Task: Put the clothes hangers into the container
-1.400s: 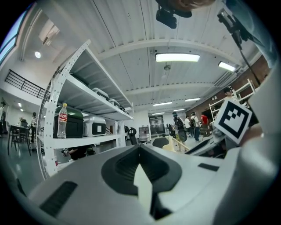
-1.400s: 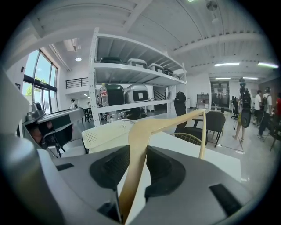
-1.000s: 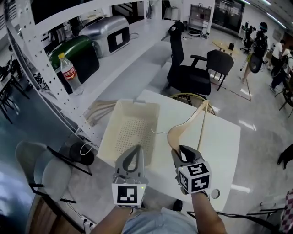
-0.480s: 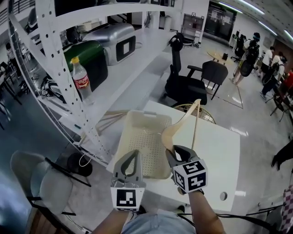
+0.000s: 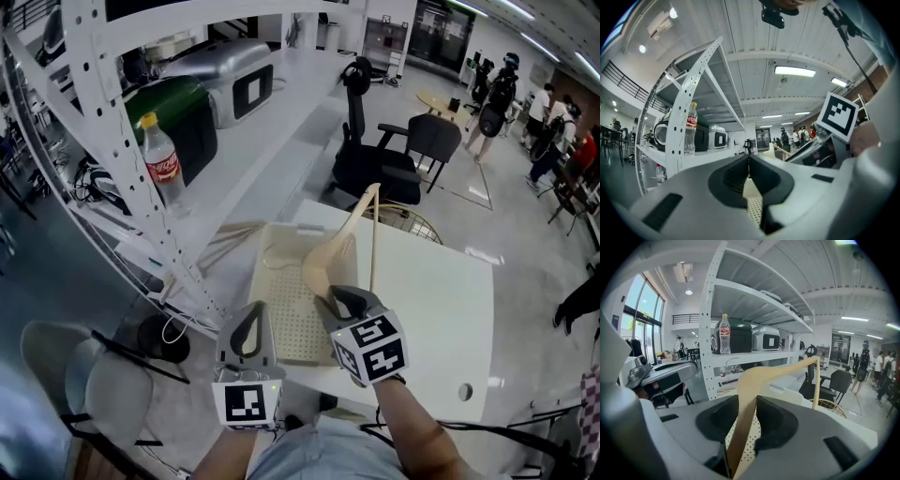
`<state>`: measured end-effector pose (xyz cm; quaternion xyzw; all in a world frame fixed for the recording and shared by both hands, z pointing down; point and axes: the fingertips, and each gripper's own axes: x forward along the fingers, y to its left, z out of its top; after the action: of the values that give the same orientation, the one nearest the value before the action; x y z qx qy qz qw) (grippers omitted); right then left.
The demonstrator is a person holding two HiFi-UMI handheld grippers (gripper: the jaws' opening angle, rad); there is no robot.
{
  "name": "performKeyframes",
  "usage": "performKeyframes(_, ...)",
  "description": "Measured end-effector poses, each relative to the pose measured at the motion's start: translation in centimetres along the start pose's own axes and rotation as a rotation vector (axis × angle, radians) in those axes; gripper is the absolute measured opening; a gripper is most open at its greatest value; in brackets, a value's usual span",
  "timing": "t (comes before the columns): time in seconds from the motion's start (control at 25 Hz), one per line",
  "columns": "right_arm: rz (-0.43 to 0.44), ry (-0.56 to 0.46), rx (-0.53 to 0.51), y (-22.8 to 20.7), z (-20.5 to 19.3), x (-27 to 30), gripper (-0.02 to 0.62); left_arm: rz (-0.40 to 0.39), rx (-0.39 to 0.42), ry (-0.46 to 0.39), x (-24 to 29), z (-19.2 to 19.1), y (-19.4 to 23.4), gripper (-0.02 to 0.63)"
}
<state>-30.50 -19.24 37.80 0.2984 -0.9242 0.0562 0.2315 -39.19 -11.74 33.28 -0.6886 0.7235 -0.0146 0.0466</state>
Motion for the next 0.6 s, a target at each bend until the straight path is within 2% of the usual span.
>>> performKeyframes(0.12,0.02,-0.003,-0.004,0.3,0.5,1.0,0.124,0.015,0.034,-0.008,0.4,-0.1,1.1,0.012)
performKeyframes(0.6,0.113,0.007,0.006,1.0,1.3,6.9,0.125,0.09,0.064,0.024,2.7,-0.5,4.8,0.012)
